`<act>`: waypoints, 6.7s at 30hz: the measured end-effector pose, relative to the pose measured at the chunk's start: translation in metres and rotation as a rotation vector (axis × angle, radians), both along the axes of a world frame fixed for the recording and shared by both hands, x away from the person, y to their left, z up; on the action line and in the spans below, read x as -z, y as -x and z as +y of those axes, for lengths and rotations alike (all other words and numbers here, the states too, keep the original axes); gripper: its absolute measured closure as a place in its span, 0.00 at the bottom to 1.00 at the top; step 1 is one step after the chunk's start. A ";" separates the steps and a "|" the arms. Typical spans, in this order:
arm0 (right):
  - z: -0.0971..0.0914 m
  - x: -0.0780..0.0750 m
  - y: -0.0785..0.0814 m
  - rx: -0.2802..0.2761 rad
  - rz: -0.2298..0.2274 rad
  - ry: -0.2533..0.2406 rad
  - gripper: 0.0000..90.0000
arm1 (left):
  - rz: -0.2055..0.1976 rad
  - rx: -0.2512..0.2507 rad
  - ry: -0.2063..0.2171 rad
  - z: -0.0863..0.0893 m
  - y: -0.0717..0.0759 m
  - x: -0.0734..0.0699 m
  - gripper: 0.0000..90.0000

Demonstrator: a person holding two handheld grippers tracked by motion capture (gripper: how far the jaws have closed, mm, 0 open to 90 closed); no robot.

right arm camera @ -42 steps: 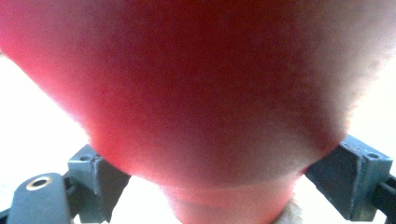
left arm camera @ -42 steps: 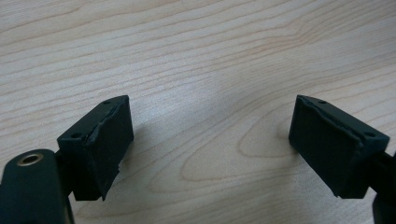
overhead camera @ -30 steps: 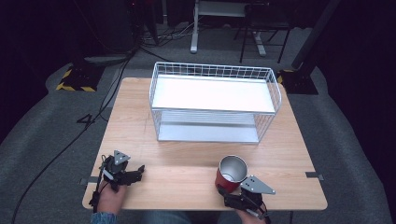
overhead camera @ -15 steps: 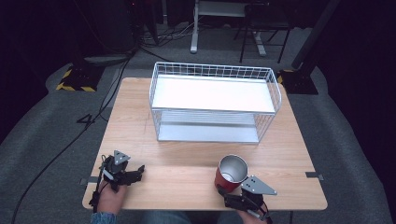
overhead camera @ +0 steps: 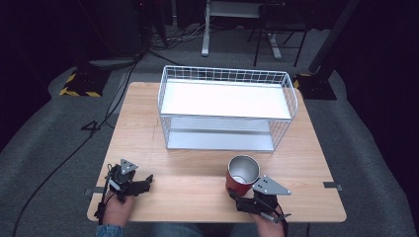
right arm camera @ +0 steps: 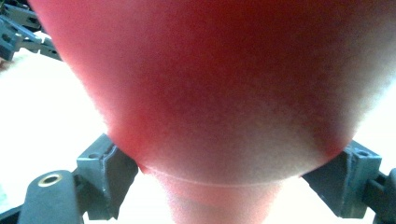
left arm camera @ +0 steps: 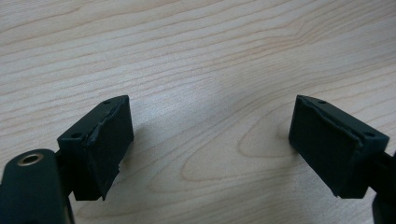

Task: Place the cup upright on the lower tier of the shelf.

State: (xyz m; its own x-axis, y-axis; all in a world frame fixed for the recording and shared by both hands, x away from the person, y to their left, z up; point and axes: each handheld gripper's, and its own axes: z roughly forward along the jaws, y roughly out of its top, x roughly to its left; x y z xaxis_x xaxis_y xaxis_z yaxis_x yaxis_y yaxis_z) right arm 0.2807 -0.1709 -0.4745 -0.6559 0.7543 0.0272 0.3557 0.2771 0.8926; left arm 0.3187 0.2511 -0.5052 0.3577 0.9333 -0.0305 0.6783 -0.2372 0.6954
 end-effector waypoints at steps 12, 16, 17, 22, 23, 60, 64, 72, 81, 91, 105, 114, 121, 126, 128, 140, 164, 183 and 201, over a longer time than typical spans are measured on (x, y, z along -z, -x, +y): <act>0.007 -0.015 -0.028 -0.002 0.023 0.025 0.20 | 0.001 0.004 -0.003 0.000 -0.001 0.000 0.16; 0.009 -0.019 -0.038 0.002 0.024 0.034 0.20 | 0.000 0.004 -0.003 0.000 -0.001 0.000 0.16; 0.010 -0.020 -0.041 0.005 0.023 0.037 0.20 | 0.000 0.004 -0.003 0.000 -0.001 0.000 0.16; 0.015 -0.022 -0.055 0.011 0.017 0.045 0.20 | 0.000 0.004 -0.003 0.000 -0.001 0.000 0.16; 0.016 -0.022 -0.058 0.015 0.017 0.046 0.20 | -0.001 0.005 -0.003 0.000 -0.001 0.000 0.16; 0.054 -0.004 -0.157 0.149 -0.040 0.025 0.20 | 0.003 0.011 -0.003 0.000 0.000 0.000 0.16; 0.059 0.001 -0.167 0.166 -0.048 0.017 0.20 | 0.001 0.014 -0.003 0.000 0.000 0.000 0.16; 0.065 0.007 -0.179 0.188 -0.039 0.011 0.20 | 0.002 0.015 -0.005 0.000 0.000 0.000 0.16; 0.065 0.016 -0.187 0.189 -0.022 0.007 0.20 | 0.002 0.015 -0.004 0.000 0.000 0.000 0.16; 0.064 0.019 -0.188 0.195 -0.020 -0.008 0.19 | 0.001 0.015 -0.005 0.000 0.000 0.000 0.16; 0.060 0.017 -0.186 0.177 -0.013 -0.064 0.08 | 0.003 0.014 0.000 0.000 0.000 0.000 0.16; 0.046 0.007 -0.176 0.186 -0.029 -0.069 0.00 | 0.002 0.013 -0.001 0.000 0.000 0.000 0.16; 0.034 -0.001 -0.160 0.174 -0.032 -0.075 0.00 | 0.002 0.012 -0.002 0.000 0.000 0.000 0.16; 0.026 -0.008 -0.147 0.152 -0.043 -0.078 0.00 | 0.002 0.012 -0.002 0.000 0.000 0.000 0.16; 0.021 -0.011 -0.141 0.143 -0.040 -0.083 0.00 | 0.002 0.012 -0.002 0.000 0.000 0.000 0.16; -0.002 -0.033 -0.112 0.092 -0.039 -0.101 0.01 | 0.002 0.012 -0.003 0.000 0.000 0.000 0.16; -0.089 -0.044 -0.069 0.151 -0.027 0.046 0.12 | 0.002 0.013 -0.003 0.000 0.000 0.000 0.16; -0.152 0.003 -0.042 0.228 0.073 0.118 0.17 | 0.003 0.013 -0.003 0.000 0.000 0.000 0.16; -0.165 0.029 -0.041 0.184 0.141 0.239 0.17 | 0.001 0.012 -0.005 0.000 -0.001 0.000 0.16</act>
State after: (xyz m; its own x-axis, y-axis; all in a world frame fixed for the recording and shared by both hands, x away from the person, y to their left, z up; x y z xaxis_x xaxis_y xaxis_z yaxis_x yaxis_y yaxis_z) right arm 0.3216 -0.3361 -0.5040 -0.5104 0.8558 -0.0841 0.5344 0.3923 0.7487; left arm 0.3193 0.2506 -0.5051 0.3685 0.9293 -0.0259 0.6762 -0.2488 0.6934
